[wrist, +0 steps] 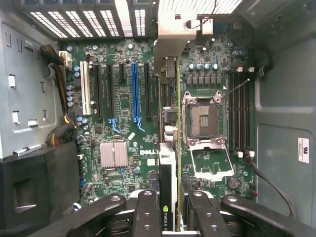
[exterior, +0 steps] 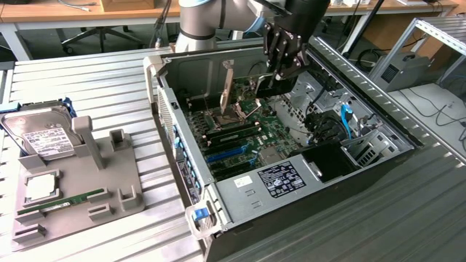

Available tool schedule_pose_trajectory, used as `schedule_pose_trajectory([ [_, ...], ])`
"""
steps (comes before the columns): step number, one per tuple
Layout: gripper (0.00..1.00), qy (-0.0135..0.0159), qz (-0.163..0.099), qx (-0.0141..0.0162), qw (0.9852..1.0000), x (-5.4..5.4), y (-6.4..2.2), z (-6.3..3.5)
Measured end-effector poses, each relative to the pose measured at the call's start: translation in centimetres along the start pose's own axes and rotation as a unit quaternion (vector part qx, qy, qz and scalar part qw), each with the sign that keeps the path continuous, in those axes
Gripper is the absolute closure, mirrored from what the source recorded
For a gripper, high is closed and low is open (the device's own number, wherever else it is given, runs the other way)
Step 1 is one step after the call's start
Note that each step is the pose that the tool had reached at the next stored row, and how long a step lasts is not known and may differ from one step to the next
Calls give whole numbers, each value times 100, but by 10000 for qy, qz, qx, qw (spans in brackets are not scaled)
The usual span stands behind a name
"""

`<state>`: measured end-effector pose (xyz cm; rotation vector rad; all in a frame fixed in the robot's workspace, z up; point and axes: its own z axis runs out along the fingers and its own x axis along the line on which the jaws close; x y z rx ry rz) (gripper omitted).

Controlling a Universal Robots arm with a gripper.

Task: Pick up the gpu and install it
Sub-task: 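Insert the gpu into the slot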

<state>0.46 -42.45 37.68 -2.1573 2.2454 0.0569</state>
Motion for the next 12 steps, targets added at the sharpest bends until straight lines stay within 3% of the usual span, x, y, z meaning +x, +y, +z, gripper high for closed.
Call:
schedule_pose_trajectory([
  [12, 73, -31, -7, 48, 10000, 7, 18, 87],
])
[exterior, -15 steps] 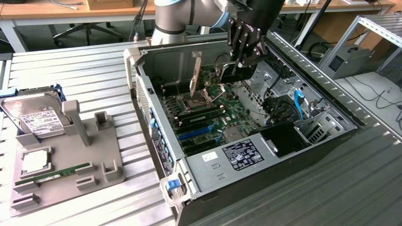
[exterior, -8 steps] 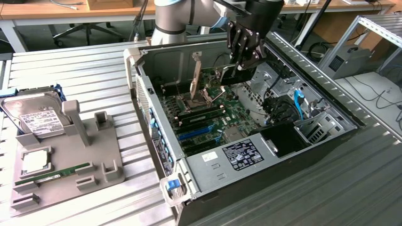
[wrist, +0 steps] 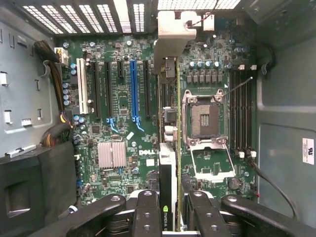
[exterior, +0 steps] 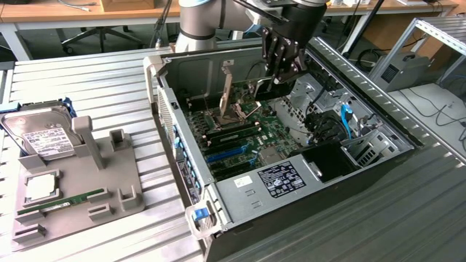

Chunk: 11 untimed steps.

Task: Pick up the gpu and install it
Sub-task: 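Insert the gpu into the slot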

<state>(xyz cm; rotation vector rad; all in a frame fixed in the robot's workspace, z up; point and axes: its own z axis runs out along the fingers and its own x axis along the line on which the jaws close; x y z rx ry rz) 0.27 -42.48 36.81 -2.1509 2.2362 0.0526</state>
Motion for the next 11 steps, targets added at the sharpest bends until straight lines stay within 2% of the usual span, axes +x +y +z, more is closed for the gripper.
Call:
schedule_pose_trajectory([
  [11, 73, -3, 0, 6, 10000, 2, 5, 26],
])
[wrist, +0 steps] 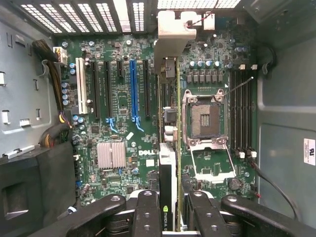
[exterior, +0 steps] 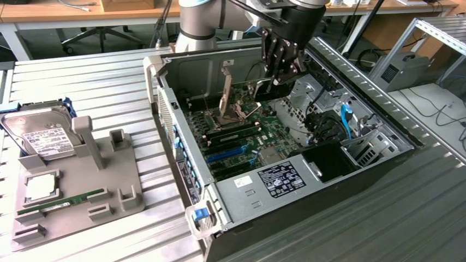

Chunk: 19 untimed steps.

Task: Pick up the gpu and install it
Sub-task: 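Insert the gpu into the slot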

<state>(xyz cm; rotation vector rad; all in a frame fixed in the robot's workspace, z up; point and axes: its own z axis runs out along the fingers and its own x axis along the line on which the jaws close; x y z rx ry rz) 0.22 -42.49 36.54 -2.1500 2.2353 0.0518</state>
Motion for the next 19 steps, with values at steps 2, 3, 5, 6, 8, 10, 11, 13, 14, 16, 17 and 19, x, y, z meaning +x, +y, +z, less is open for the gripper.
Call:
schedule_pose_trajectory([
  [2, 73, 1, -1, 4, 10000, 0, 1, 17],
  [3, 73, 0, -1, 6, 10000, 1, 3, 26],
  [5, 73, 0, -2, 13, 10000, 2, 6, 53],
  [6, 73, 0, -2, 16, 10000, 3, 7, 65],
  [8, 73, 0, -2, 17, 10000, 3, 8, 69],
  [10, 73, 0, -2, 17, 10000, 4, 8, 69],
  [11, 73, 0, -2, 17, 10000, 3, 8, 70],
  [13, 73, 0, -2, 17, 10000, 3, 8, 69],
  [14, 73, 0, -2, 17, 10000, 3, 8, 70],
  [16, 73, 0, -2, 17, 10000, 3, 8, 69],
  [17, 73, -1, -1, 17, 10000, 4, 8, 71],
  [19, 73, -2, -1, 19, 10000, 5, 12, 87],
])
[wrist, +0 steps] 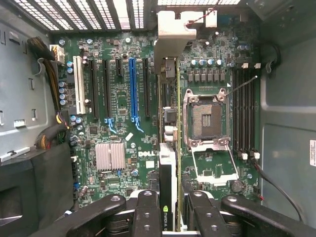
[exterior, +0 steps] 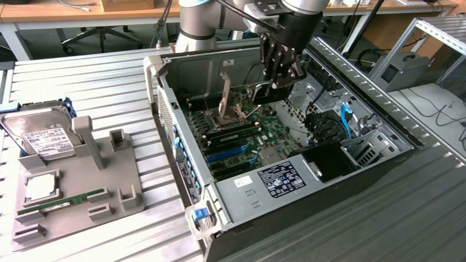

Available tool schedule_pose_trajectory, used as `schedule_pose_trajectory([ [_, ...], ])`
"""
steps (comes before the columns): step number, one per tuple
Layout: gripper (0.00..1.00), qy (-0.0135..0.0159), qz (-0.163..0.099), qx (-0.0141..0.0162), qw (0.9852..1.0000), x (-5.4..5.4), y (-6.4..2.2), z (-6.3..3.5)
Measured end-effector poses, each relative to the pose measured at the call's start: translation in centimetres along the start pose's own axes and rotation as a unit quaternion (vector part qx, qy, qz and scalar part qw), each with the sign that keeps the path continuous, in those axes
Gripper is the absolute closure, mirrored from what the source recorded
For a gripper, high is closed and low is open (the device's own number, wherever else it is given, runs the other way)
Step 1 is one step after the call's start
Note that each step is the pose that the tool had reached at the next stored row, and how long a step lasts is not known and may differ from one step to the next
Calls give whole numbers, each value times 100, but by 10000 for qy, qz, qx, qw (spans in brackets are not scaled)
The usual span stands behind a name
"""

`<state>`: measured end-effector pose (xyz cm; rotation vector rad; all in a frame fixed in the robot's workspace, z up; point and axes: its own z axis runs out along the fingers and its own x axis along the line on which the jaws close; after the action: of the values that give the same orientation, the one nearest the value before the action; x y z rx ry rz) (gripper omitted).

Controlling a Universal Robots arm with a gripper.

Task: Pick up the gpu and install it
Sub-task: 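Insert the gpu into the slot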

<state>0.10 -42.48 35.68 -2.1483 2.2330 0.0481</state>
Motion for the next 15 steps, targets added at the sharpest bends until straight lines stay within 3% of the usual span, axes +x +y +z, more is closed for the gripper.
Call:
schedule_pose_trajectory([
  [15, 73, -12, -1, 7, 10000, 8, 27, 136],
])
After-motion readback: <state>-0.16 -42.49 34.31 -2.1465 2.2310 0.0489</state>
